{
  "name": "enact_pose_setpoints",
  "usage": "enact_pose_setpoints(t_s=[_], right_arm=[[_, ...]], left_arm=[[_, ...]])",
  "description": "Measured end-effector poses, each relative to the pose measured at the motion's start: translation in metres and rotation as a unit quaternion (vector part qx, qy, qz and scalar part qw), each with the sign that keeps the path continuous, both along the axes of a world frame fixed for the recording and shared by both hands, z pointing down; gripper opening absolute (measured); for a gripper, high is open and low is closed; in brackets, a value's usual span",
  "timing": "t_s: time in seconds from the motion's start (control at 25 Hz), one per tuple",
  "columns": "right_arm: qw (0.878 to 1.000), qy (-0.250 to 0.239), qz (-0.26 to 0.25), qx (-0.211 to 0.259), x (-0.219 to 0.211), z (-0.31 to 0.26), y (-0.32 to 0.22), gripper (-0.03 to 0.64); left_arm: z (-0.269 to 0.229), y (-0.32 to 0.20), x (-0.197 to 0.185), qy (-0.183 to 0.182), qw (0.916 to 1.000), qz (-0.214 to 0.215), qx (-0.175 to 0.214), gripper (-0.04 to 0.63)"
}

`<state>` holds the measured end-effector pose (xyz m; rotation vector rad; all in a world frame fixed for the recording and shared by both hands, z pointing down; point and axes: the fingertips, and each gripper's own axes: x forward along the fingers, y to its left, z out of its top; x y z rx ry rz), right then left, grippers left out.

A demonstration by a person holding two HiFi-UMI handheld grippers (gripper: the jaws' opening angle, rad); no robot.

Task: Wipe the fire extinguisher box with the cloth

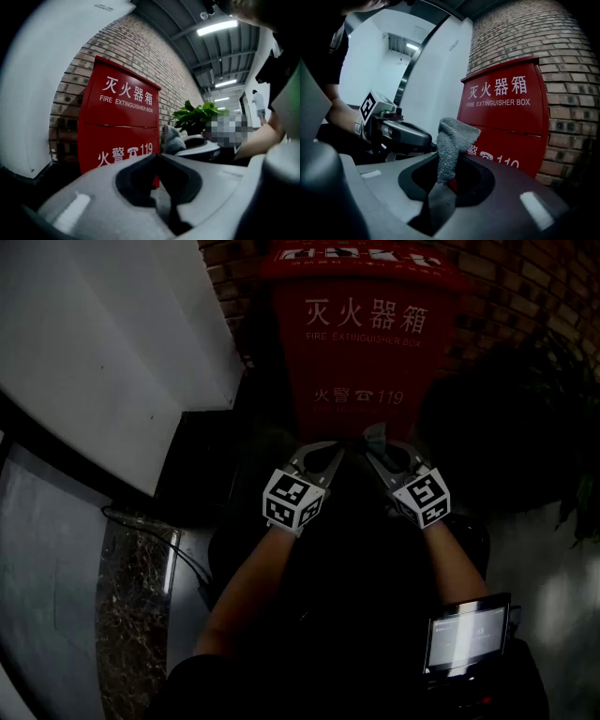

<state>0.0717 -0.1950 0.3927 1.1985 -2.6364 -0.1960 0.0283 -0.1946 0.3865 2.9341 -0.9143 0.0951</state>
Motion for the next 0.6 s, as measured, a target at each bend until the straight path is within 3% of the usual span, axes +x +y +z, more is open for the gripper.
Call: enact_pose_setpoints(t_s=[0.12,0.24,0.44,0.6], right_arm=[[1.000,0.027,0.014,0.003,-0.003,-0.004,-0.001,0.080],[0.997,0.067,0.014,0.024,-0.014,-0.024,-0.010,0.080],[0.991,0.111,0.014,0.069,-0.034,-0.091,-0.039,0.080],[0.982,0.144,0.005,0.119,-0.060,-0.154,-0.066,0.080]], left_arm=[[-0.015,-0.003,-0.003,0.018,0.9997,0.009,-0.013,0.003],[-0.046,-0.018,-0.011,0.013,0.9999,0.003,0.003,0.003],[-0.102,-0.069,-0.042,0.011,0.9969,-0.078,0.001,0.003],[-0.148,-0.106,-0.057,0.027,0.9933,-0.111,0.018,0.003]])
